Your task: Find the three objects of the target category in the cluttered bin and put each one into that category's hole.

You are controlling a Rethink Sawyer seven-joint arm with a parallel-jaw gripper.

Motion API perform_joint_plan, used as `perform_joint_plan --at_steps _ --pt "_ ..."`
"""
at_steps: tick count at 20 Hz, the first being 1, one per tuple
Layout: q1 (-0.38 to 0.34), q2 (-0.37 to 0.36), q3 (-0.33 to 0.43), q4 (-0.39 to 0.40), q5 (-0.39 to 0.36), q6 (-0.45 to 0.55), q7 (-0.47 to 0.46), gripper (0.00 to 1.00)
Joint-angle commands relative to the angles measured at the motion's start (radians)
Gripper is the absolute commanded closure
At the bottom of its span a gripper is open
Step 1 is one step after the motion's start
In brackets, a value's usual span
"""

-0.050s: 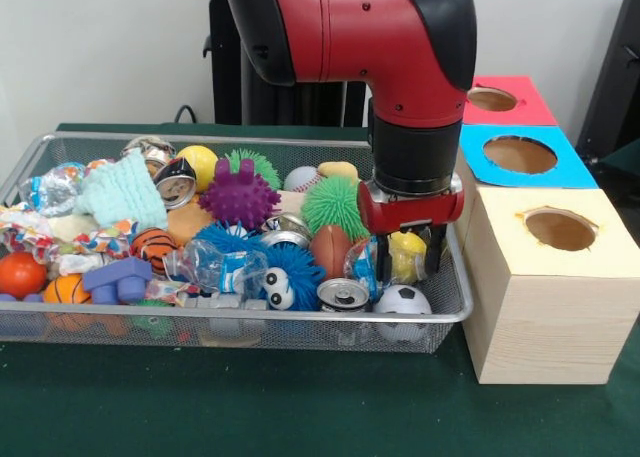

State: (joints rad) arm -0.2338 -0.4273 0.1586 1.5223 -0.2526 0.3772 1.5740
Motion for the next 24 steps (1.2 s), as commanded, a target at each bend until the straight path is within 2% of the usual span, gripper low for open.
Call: perform_joint_plan --at_steps 1,14,15,24 --pt "-0.02 0.076 0.006 -0.022 -0.08 0.024 0.003 0.0" --pt "-0.032 0.083 0.025 -0.015 -0.079 0.028 0.0 0.0" --pt "-0.029 0.08 0.021 -0.013 -0.082 0.023 0.003 1.0" --pt "-0.03 0.08 0.031 -0.025 -0.094 0.04 -0.025 1.0"
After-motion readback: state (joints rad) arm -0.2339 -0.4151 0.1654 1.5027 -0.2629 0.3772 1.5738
